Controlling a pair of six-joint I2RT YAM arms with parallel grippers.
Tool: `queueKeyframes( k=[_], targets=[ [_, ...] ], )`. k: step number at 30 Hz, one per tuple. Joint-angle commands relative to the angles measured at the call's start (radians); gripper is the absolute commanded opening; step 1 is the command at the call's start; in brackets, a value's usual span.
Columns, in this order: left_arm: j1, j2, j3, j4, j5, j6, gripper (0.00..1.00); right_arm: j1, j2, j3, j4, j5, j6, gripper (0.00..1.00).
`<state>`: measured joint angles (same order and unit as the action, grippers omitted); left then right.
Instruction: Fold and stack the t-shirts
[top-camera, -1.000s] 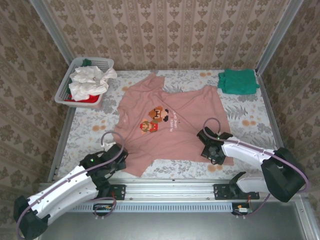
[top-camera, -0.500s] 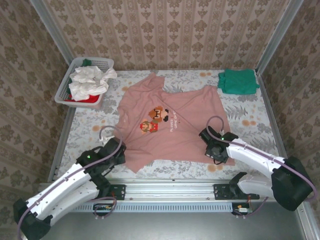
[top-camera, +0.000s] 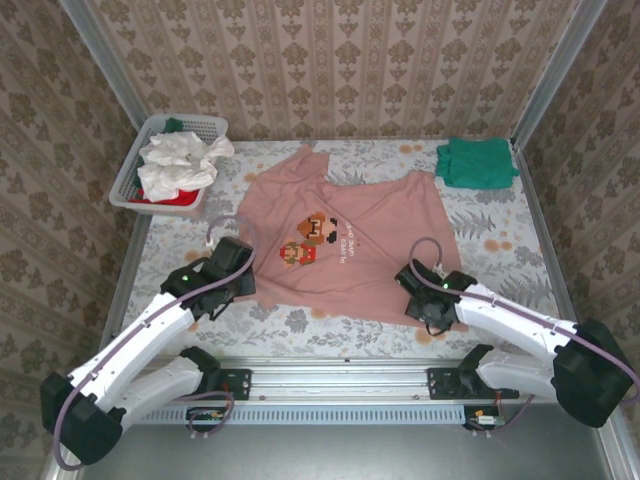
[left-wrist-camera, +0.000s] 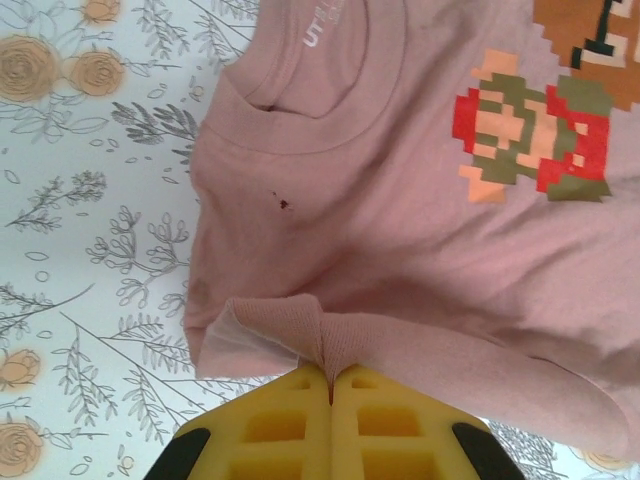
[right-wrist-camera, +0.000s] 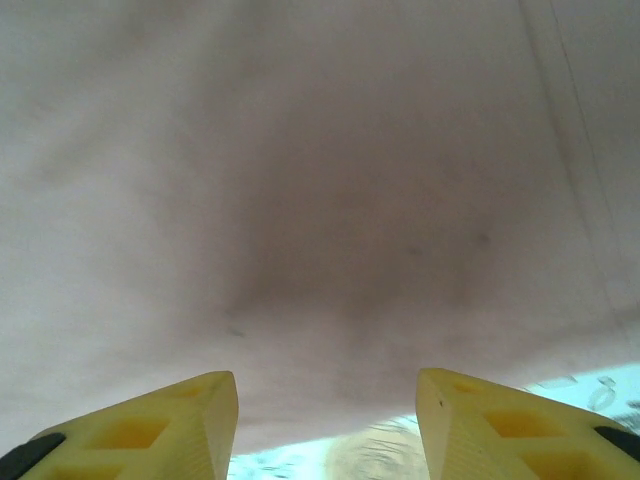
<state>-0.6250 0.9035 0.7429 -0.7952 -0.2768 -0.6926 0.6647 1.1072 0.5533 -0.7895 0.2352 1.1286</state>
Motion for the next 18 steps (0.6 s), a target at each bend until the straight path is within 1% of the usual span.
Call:
queueKeyframes(
  k=[1,3,6,9,11,15,17,18],
  targets=[
    [0.058,-0.001,0.016,0.005,0.003,0.071,0.00,0.008,-0.036,-0.044,-0.010,0.006,0.082,0.54],
    [0.098,0.000,0.016,0.010,0.023,0.098,0.00,0.009,-0.023,-0.037,-0.003,0.008,0.080,0.55],
    [0.143,-0.006,0.024,0.007,0.041,0.125,0.00,0.009,0.041,-0.040,0.030,-0.005,0.074,0.56],
    [0.159,-0.014,0.020,0.011,0.054,0.137,0.00,0.009,0.092,-0.065,0.087,-0.008,0.087,0.55],
    [0.163,-0.014,0.019,0.011,0.063,0.145,0.00,0.008,0.112,-0.080,0.122,-0.012,0.094,0.53],
    [0.165,-0.012,0.010,0.020,0.081,0.153,0.00,0.009,0.143,-0.089,0.155,-0.019,0.095,0.39],
    [0.191,-0.015,0.009,0.022,0.088,0.151,0.00,0.014,0.139,-0.088,0.151,-0.018,0.094,0.29],
    [0.190,-0.016,0.007,0.024,0.093,0.150,0.00,0.015,0.128,-0.082,0.139,-0.014,0.093,0.23]
  ],
)
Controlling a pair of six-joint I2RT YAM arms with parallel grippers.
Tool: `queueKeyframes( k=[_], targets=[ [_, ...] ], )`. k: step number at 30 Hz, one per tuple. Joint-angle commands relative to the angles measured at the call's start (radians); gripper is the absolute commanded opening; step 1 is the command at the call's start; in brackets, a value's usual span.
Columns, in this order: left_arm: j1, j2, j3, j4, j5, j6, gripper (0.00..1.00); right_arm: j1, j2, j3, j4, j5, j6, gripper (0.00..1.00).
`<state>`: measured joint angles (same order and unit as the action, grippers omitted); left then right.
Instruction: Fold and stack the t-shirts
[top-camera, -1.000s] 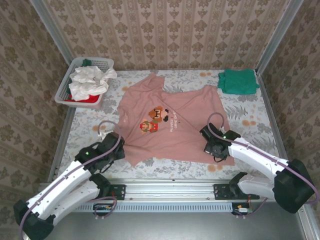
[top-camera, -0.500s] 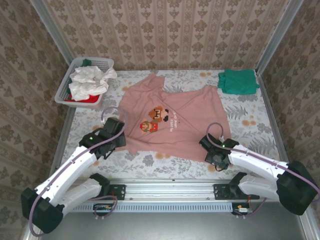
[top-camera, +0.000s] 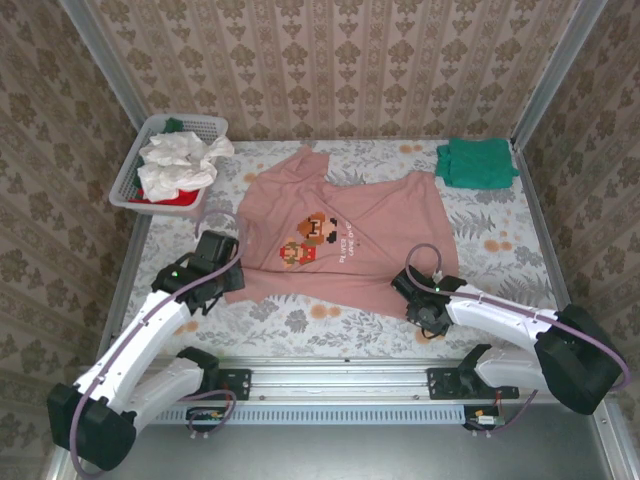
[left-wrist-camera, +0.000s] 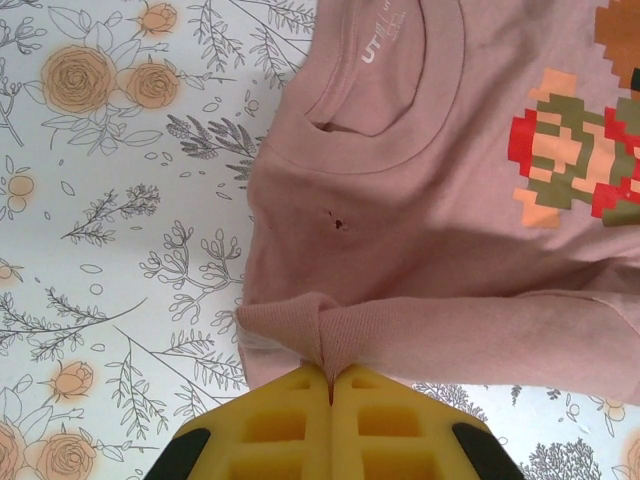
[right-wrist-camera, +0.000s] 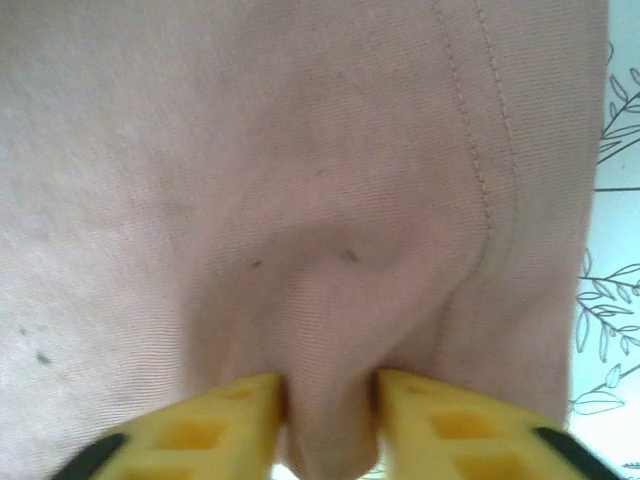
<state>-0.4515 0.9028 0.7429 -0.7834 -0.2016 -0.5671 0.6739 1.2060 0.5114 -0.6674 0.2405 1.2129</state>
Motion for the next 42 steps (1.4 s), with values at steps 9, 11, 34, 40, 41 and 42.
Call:
queueKeyframes(
  k=[9,11,34,40,41,42],
  targets=[
    [0.016,0.024,0.034,0.014,0.039,0.045,0.00,-0.023,-0.164,0.110,-0.235,0.109,-0.087,0.00],
    [0.016,0.054,0.053,0.022,0.036,0.058,0.00,-0.057,-0.191,0.142,-0.238,0.113,-0.130,0.00],
    [0.102,0.835,0.672,-0.018,0.029,0.327,0.00,-0.462,0.421,0.691,-0.046,-0.062,-0.650,0.00],
    [0.118,0.923,0.781,-0.068,0.007,0.362,0.00,-0.487,0.479,0.744,-0.035,-0.078,-0.674,0.00],
    [0.128,0.933,0.789,-0.068,0.011,0.361,0.00,-0.494,0.486,0.744,-0.027,-0.078,-0.674,0.00],
    [0.136,0.943,0.798,-0.069,0.023,0.364,0.00,-0.504,0.496,0.747,-0.022,-0.086,-0.677,0.00]
  ],
)
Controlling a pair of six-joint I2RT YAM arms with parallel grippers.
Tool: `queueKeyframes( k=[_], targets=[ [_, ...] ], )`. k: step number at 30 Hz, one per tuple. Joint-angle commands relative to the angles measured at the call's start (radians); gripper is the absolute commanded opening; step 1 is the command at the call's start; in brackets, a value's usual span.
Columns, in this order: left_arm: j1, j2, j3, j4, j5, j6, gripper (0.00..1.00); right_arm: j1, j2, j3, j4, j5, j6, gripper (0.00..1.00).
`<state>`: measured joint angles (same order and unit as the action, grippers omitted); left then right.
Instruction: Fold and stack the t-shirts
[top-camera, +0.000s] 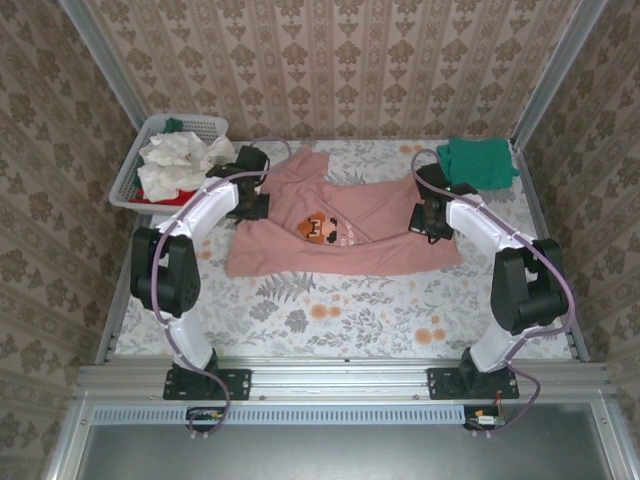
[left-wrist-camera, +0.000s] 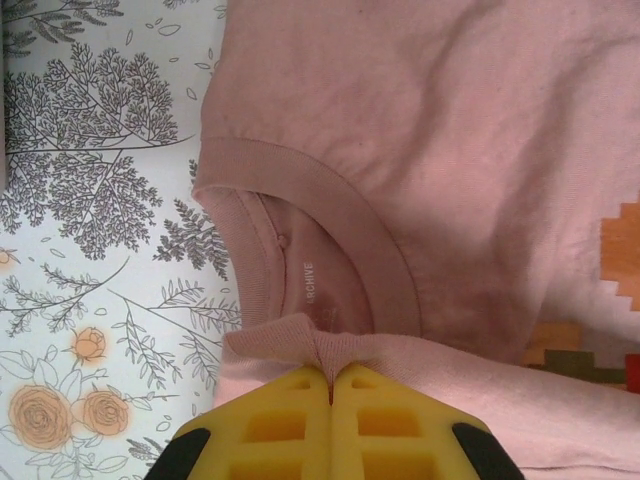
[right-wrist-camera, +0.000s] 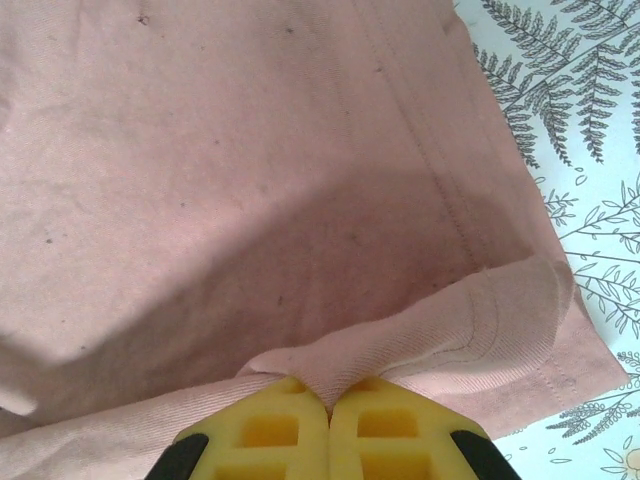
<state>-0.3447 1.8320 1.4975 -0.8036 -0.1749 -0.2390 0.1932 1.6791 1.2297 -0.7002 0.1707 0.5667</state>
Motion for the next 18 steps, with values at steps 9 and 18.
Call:
queueKeyframes(
  k=[9,18],
  targets=[
    [0.081,0.133,0.126,-0.071,0.061,0.023,0.16,-0.051,0.136,0.062,0.060,-0.045,-0.043,0.17],
    [0.072,0.111,0.198,-0.114,0.054,0.038,0.57,-0.047,0.062,0.120,-0.037,0.059,-0.109,0.52]
  ],
)
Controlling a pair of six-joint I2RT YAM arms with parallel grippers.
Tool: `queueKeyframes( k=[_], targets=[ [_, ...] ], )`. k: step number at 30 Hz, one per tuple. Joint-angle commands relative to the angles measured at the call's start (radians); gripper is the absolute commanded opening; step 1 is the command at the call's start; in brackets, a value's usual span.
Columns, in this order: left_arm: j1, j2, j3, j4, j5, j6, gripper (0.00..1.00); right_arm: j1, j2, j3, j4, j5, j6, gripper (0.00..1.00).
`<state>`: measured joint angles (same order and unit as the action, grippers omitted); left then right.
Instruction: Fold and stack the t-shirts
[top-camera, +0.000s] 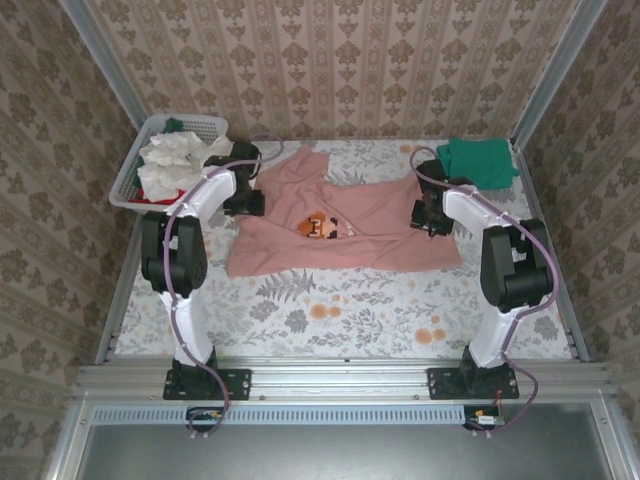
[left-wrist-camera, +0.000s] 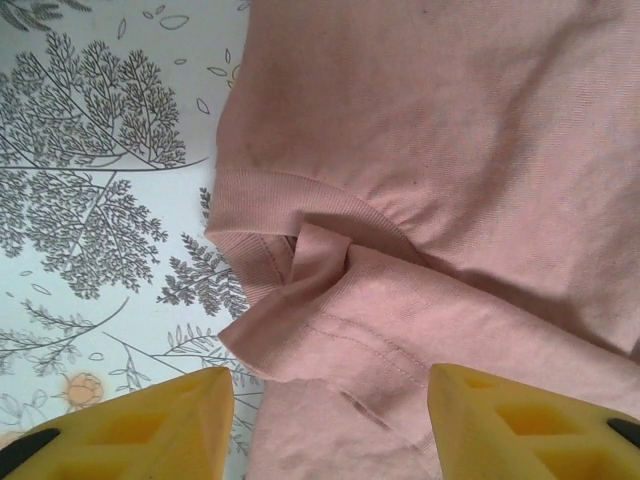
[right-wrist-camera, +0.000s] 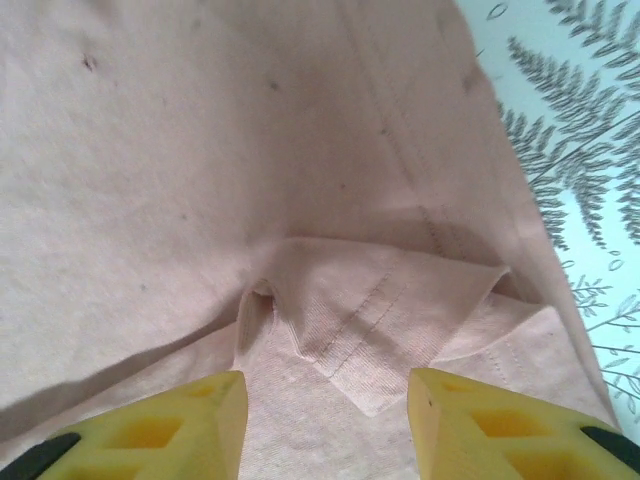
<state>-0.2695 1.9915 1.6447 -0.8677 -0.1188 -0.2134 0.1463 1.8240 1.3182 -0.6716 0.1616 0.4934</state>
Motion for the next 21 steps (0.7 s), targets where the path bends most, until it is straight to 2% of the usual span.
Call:
queueKeyframes(
  k=[1,3,5,9,12,17,19,21],
  targets=[
    [-0.004,-0.064,0.049,-0.054,-0.005,0.013,0.58,0.010,-0.113,0.019,-0.066,0.078,-0.045,0.54],
    [-0.013,-0.127,0.021,-0.045,-0.005,0.016,0.58,0.055,-0.178,-0.044,-0.031,0.068,-0.060,0.59],
    [-0.034,-0.200,-0.038,-0.017,0.016,0.018,0.58,0.118,-0.211,-0.113,0.027,0.001,-0.073,0.61],
    [-0.121,-0.358,-0.257,0.128,0.119,-0.022,0.58,0.171,-0.151,-0.184,0.110,-0.147,-0.035,0.57],
    [-0.178,-0.427,-0.429,0.272,0.187,-0.085,0.56,0.161,-0.065,-0.166,0.092,-0.108,-0.009,0.52],
    [-0.199,-0.421,-0.625,0.395,0.228,-0.130,0.51,0.093,0.022,-0.104,0.078,-0.090,-0.022,0.45],
    [-0.191,-0.411,-0.667,0.408,0.230,-0.139,0.50,0.077,0.035,-0.083,0.066,-0.080,-0.038,0.47],
    [-0.140,-0.407,-0.699,0.412,0.216,-0.144,0.50,0.055,0.050,-0.066,0.061,-0.074,-0.054,0.59]
  ],
)
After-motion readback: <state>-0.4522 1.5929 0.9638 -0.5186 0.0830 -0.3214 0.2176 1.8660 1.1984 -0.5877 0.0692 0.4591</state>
